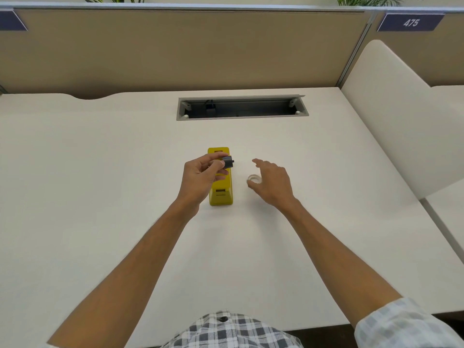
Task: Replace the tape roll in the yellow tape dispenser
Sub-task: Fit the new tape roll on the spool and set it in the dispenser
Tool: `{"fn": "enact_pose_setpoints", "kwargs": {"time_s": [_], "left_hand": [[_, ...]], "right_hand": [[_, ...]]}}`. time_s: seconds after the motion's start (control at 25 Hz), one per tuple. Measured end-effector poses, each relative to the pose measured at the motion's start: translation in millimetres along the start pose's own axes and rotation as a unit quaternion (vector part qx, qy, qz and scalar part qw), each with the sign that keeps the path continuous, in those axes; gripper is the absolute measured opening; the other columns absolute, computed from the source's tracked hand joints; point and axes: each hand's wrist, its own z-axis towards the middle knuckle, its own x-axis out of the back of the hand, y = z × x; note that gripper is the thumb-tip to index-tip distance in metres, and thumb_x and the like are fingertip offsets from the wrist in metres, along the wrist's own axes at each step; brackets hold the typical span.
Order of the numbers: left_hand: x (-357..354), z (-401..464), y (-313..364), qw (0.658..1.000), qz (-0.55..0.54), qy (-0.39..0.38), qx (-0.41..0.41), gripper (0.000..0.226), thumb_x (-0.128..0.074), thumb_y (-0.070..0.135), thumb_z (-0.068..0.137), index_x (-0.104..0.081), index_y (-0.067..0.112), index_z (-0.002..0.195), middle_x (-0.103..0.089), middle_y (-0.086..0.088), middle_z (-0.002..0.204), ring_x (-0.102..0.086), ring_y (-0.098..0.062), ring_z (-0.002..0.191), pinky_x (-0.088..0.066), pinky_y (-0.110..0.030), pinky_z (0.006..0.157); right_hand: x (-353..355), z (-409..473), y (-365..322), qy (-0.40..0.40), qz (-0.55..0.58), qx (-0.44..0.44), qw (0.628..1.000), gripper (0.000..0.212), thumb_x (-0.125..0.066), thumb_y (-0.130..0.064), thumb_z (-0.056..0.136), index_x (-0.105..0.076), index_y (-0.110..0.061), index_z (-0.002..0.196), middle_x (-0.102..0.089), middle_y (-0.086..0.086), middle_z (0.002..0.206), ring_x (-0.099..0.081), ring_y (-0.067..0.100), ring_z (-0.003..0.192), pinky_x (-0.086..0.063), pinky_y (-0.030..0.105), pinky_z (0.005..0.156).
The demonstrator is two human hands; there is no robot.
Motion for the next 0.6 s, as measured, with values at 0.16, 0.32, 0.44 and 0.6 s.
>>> {"fn": "enact_pose_setpoints", "kwargs": {"time_s": [0.16, 0.32, 0.44, 0.6], "left_hand": [[1, -2, 2, 1.000, 0.003, -0.017, -0.017, 0.024, -0.057, 0.006, 0.092, -0.071, 0.015, 0.109, -0.074, -0.006, 0.101, -0.071, -0.019, 0.090, -0.057, -0.028, 0.082], [3, -4, 2, 0.998, 0.032, -0.040, -0.047, 0.032, -0.058, 0.003, 0.090, -0.066, 0.014, 0.119, -0.074, -0.004, 0.105, -0.071, -0.016, 0.094, -0.056, -0.028, 0.085], [4, -5, 2, 0.997, 0.048, -0.041, -0.048, 0.034, -0.062, 0.006, 0.088, -0.065, 0.014, 0.121, -0.074, -0.002, 0.105, -0.071, -0.016, 0.094, -0.055, -0.030, 0.087], [7, -8, 0, 0.997, 0.016, -0.063, -0.035, 0.026, -0.065, 0.012, 0.089, -0.069, 0.009, 0.114, -0.073, -0.009, 0.106, -0.071, -0.019, 0.097, -0.055, -0.031, 0.090]], "right_hand": [[27, -10, -31, 0.042, 0.336, -0.024, 0.941, 0.028, -0.054, -0.038, 0.096, -0.071, -0.016, 0.101, -0.073, -0.001, 0.092, -0.067, 0.013, 0.079, -0.053, 0.030, 0.074], [50, -18, -53, -0.011, 0.465, -0.010, 0.885, 0.021, -0.061, -0.031, 0.093, -0.074, -0.014, 0.096, -0.075, 0.003, 0.086, -0.068, 0.015, 0.076, -0.050, 0.020, 0.067], [53, -21, -53, -0.024, 0.481, -0.007, 0.877, 0.019, -0.068, -0.022, 0.089, -0.072, -0.010, 0.103, -0.075, 0.006, 0.090, -0.068, 0.011, 0.079, -0.051, 0.018, 0.069], [50, -23, -48, -0.055, 0.504, -0.007, 0.862, 0.025, -0.070, -0.018, 0.087, -0.069, -0.010, 0.110, -0.074, 0.005, 0.101, -0.070, 0.009, 0.091, -0.053, 0.018, 0.074]]}}
